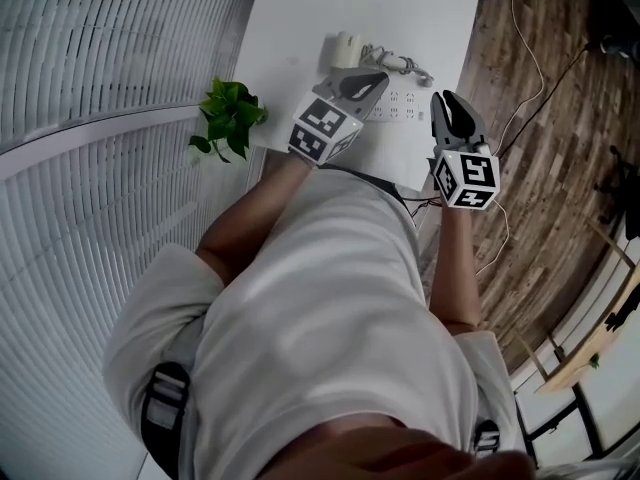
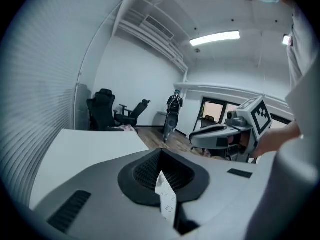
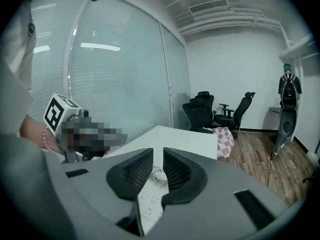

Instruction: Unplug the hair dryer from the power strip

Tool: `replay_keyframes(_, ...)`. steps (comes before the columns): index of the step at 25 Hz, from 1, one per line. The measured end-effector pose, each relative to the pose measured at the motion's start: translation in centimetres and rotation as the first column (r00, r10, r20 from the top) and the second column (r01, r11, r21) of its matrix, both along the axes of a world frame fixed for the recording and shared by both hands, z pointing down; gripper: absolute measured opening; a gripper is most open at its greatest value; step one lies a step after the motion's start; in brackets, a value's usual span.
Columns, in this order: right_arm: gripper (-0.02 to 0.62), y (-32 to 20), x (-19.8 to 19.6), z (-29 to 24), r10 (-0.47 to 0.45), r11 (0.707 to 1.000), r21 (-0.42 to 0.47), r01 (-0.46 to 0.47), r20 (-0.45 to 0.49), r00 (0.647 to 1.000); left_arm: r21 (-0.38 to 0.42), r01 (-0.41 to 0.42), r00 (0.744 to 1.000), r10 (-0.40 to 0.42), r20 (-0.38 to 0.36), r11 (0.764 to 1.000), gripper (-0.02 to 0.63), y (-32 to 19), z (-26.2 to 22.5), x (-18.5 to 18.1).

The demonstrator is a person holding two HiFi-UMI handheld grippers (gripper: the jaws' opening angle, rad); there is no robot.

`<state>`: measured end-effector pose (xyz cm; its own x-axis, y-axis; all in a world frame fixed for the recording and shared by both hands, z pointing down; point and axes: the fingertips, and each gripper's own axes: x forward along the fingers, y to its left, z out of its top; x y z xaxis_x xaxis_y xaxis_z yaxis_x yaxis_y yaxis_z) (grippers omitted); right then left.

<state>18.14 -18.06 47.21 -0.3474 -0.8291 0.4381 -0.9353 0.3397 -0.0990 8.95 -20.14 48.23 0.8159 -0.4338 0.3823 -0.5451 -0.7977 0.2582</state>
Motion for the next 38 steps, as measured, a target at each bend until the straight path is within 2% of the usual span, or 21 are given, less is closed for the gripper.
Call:
replay_keyframes(7,0.062,1.8,-2.7,-7.3,-0.037,0.994,0.109,0.031,0.057,0.998,0.144,0.007,0.991,0.013,-0.136,0.989,0.029,0.9,-8.9,-0.4)
replay_keyframes(11,0.050,3.4,-4.2,-10.5,-0.052,0.987,0.154,0.040,0.076,0.996,0.239,-0.034,0.984,0.075,-0.161,0.970,0.029,3.6,-12.1,-0.3)
replay_keyframes(15,0.044,4.9,-5.3,-13.7,-0.073,0.978,0.201,0.054,0.089,0.993,0.290,-0.044,0.974,0.106,-0.199,0.956,0.029,5.5,-15.4,-0.5)
replay_keyframes(19,0.043,6.1,-6.0,-16.3,-0.081,0.972,0.228,0.059,0.088,0.993,0.300,-0.017,0.964,0.095,-0.249,0.954,0.029,6.3,-18.4,-1.2)
replay_keyframes(23,0.040,6.8,-6.4,-18.0,-0.090,0.965,0.254,0.065,0.090,0.992,0.307,-0.023,0.960,0.107,-0.259,0.952,0.029,7.1,-19.8,-1.4)
replay_keyframes(28,0.034,7.1,-6.6,-18.9,-0.094,0.959,0.273,0.069,0.079,0.992,0.321,-0.038,0.960,0.123,-0.250,0.946,0.029,7.7,-20.2,-1.4)
replay_keyframes(38,0.034,7.4,-7.2,-18.6,-0.109,0.958,0.273,0.084,0.078,0.991,0.310,-0.031,0.957,0.118,-0.264,0.950,0.029,8.3,-20.1,-1.3)
